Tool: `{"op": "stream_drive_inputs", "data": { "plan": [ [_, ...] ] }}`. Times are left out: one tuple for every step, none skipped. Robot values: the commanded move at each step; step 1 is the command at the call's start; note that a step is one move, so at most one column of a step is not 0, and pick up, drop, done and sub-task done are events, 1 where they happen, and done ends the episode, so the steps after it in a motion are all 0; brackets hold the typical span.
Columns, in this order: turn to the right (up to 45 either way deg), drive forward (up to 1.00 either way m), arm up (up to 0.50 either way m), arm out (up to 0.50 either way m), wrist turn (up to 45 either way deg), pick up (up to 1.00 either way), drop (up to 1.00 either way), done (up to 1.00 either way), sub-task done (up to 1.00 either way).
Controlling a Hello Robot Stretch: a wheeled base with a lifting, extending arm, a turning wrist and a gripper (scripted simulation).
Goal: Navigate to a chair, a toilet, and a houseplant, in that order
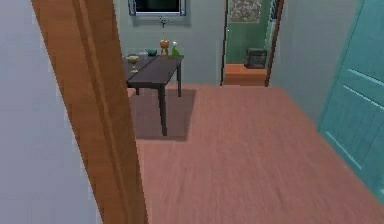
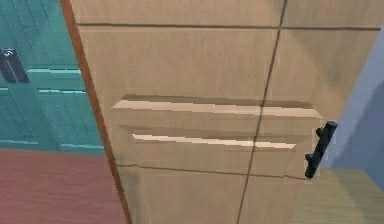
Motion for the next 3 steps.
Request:
{"op": "stream_drive_inputs", "data": {
  "plan": [
    [45.0,0.00,0.00,0.00,0.0,0.00,0.00,0.00,0.00],
    [24.0,0.00,0.00,0.00,0.0,0.00,0.00,0.00,0.00],
    [0.0,0.30,0.00,0.00,0.0,0.00,0.00,0.00,0.00]
  ]
}}
